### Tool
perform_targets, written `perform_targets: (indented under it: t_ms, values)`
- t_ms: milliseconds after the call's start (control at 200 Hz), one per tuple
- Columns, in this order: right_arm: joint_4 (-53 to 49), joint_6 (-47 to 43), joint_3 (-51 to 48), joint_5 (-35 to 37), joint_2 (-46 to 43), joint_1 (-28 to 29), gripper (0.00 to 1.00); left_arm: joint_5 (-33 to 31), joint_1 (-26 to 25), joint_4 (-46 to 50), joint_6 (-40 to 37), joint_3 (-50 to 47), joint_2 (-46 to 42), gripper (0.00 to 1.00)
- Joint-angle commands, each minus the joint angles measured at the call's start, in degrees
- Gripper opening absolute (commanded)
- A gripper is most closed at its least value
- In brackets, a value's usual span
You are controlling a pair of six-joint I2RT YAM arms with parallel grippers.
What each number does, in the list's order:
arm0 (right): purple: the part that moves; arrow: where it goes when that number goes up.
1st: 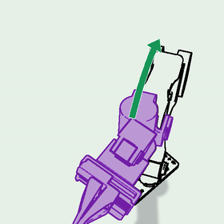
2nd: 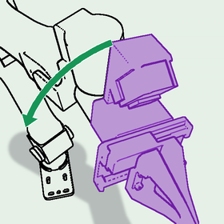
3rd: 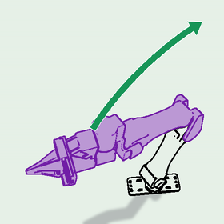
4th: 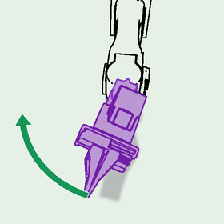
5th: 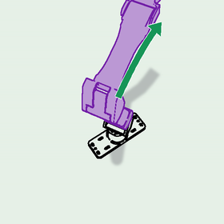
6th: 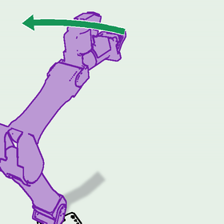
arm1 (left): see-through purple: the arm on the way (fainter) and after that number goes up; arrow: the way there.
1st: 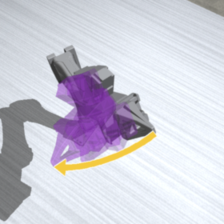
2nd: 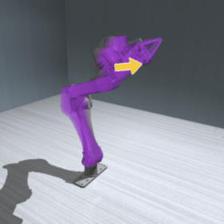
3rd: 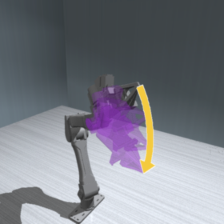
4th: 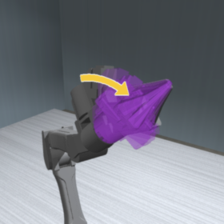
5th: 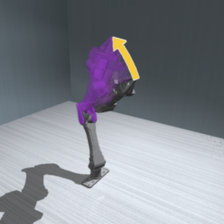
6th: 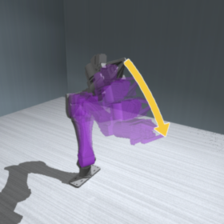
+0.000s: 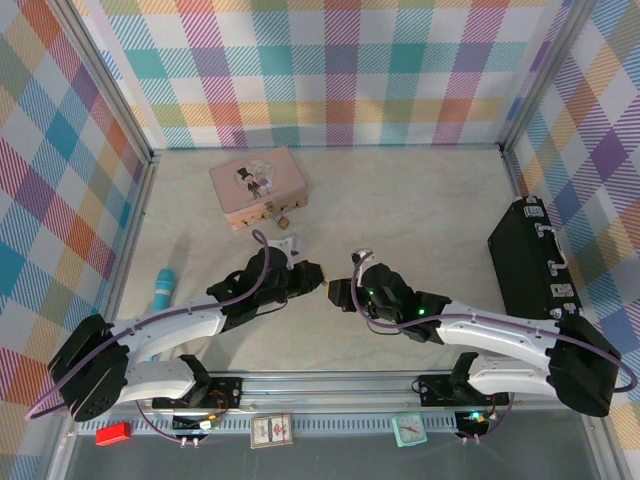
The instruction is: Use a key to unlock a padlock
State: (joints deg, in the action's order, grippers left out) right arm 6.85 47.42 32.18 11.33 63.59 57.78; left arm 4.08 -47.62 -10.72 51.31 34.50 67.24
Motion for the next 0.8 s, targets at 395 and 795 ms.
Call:
perform_targets:
  t_ms: [395,795]
  values:
    - [30.42,27.57,-5.96,-15.80,0.83,-10.14,0.43,-10.80,-1.45,-1.65,16.63,-1.74,-9.10,0.00]
    - [47.79,27.99,-3.50,-26.63,12.12,-10.23,0.42,-10.71,-2.35,-4.31,13.30,-1.79,-11.95,0.00]
